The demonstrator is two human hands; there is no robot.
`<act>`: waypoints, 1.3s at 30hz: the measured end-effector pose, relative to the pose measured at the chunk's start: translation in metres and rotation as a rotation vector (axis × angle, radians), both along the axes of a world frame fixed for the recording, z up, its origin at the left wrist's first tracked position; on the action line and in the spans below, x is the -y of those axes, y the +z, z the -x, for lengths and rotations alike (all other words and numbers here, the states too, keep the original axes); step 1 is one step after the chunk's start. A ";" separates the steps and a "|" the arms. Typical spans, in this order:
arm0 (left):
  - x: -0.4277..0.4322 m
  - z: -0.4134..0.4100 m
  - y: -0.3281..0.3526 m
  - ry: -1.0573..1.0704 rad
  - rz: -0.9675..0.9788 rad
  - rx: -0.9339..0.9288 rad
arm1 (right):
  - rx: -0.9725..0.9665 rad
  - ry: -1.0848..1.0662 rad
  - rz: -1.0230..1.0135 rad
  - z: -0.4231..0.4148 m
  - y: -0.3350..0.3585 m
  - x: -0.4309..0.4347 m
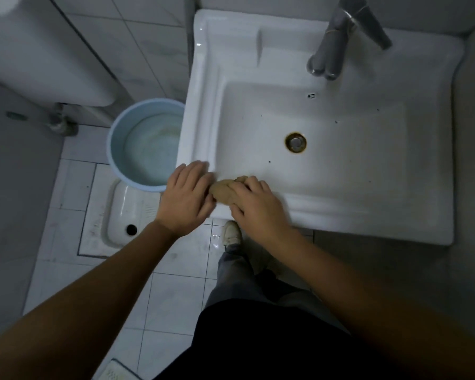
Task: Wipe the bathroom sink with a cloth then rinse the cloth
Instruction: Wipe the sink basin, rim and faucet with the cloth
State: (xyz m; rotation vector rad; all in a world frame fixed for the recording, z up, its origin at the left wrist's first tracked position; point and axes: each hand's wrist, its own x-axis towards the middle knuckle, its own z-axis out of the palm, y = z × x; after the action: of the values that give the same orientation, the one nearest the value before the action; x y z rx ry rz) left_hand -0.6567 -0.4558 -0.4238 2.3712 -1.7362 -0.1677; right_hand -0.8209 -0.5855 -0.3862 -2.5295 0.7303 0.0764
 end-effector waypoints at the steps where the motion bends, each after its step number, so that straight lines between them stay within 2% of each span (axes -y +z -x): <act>1: 0.000 0.001 -0.002 0.021 0.027 -0.026 | 0.004 -0.007 -0.026 -0.006 -0.002 0.003; 5: 0.010 -0.009 0.001 0.099 0.149 -0.069 | 0.118 -0.126 -0.146 -0.028 -0.007 0.035; 8: 0.023 -0.023 0.005 0.175 0.138 -0.085 | 0.208 -0.200 -0.108 -0.064 -0.007 0.066; 11: 0.029 -0.028 0.001 0.217 0.104 -0.102 | 0.215 -0.253 -0.077 -0.108 -0.008 0.097; 15: 0.029 -0.028 -0.002 0.227 0.124 -0.126 | 0.180 -0.138 -0.122 -0.149 -0.016 0.097; 20: 0.031 -0.029 -0.002 0.229 0.159 -0.103 | 0.151 -0.050 0.040 -0.171 -0.027 0.111; 26: 0.030 -0.031 -0.009 0.201 0.192 -0.094 | 0.100 -0.130 0.179 -0.202 -0.027 0.169; 28: 0.030 -0.032 -0.010 0.202 0.201 -0.102 | 0.104 -0.159 0.148 -0.205 -0.029 0.164; 31: 0.029 -0.032 -0.012 0.190 0.210 -0.105 | 0.155 -0.174 -0.004 -0.196 -0.029 0.139; 39: 0.030 -0.033 -0.011 0.177 0.178 -0.102 | 0.064 0.145 -0.155 -0.120 -0.017 0.108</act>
State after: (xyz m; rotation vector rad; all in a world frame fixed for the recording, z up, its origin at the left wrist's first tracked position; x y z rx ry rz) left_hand -0.6237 -0.4859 -0.4352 2.3275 -1.4254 -0.1006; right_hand -0.7008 -0.6931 -0.4034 -2.4212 0.4953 0.0972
